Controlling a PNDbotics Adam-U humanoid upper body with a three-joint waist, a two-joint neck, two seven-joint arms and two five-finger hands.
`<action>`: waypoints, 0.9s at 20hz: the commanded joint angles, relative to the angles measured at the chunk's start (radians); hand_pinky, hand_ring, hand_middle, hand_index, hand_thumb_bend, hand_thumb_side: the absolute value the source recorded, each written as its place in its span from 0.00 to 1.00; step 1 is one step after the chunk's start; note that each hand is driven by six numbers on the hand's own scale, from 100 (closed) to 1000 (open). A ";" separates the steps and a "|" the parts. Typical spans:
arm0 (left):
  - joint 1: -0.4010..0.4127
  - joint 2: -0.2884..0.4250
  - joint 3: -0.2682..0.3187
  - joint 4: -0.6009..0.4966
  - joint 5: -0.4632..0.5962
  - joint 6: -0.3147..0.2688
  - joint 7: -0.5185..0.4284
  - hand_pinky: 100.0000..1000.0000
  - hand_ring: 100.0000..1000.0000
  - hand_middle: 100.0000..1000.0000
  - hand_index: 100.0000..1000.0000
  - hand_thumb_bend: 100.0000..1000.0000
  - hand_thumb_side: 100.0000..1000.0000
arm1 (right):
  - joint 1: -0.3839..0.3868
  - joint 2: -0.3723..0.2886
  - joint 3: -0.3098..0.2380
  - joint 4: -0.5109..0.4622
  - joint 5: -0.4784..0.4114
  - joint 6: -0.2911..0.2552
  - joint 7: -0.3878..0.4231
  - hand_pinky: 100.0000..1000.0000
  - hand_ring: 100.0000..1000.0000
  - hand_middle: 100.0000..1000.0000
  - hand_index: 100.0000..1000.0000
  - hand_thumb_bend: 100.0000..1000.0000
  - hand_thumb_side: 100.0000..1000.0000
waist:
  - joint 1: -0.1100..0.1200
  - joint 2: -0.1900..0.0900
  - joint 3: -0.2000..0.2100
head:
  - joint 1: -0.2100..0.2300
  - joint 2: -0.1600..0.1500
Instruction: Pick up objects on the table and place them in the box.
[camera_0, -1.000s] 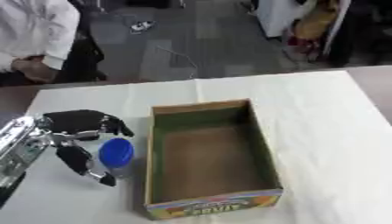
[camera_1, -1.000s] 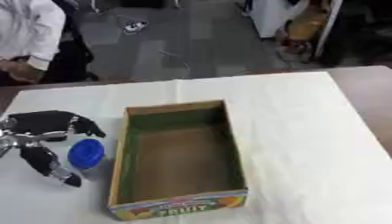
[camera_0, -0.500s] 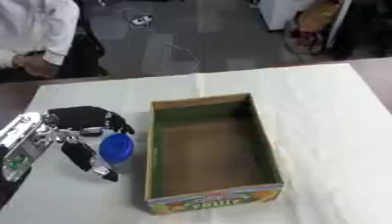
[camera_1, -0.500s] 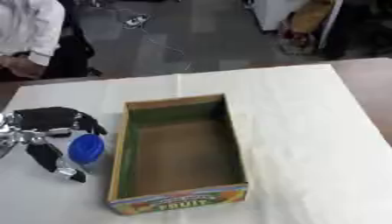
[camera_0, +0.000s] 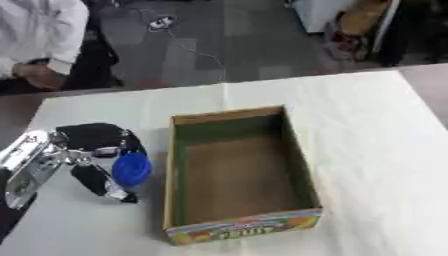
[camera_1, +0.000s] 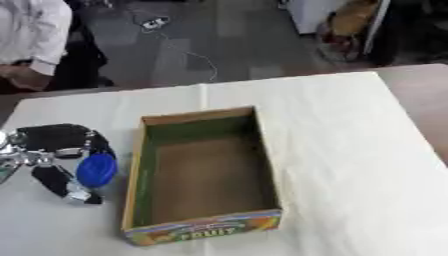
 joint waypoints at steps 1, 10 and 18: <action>-0.009 0.017 0.018 -0.004 0.026 0.000 0.015 0.55 0.33 0.37 0.57 0.41 0.64 | -0.017 -0.012 -0.002 -0.010 -0.003 0.003 -0.002 0.25 0.26 0.37 0.75 0.00 1.00 | -0.001 -0.016 -0.001 | -0.003 -0.009; -0.008 0.019 0.015 0.003 0.130 0.016 0.036 0.02 0.08 0.17 0.38 0.09 0.81 | -0.017 -0.013 -0.003 -0.010 -0.006 0.001 0.000 0.25 0.26 0.37 0.75 0.00 1.00 | -0.003 -0.016 0.003 | -0.006 -0.008; -0.011 0.028 0.009 -0.019 0.143 -0.010 0.054 0.00 0.00 0.00 0.25 0.13 0.80 | -0.015 -0.015 -0.004 -0.010 -0.006 -0.001 -0.001 0.24 0.26 0.37 0.75 0.00 1.00 | -0.004 -0.017 0.008 | -0.008 -0.010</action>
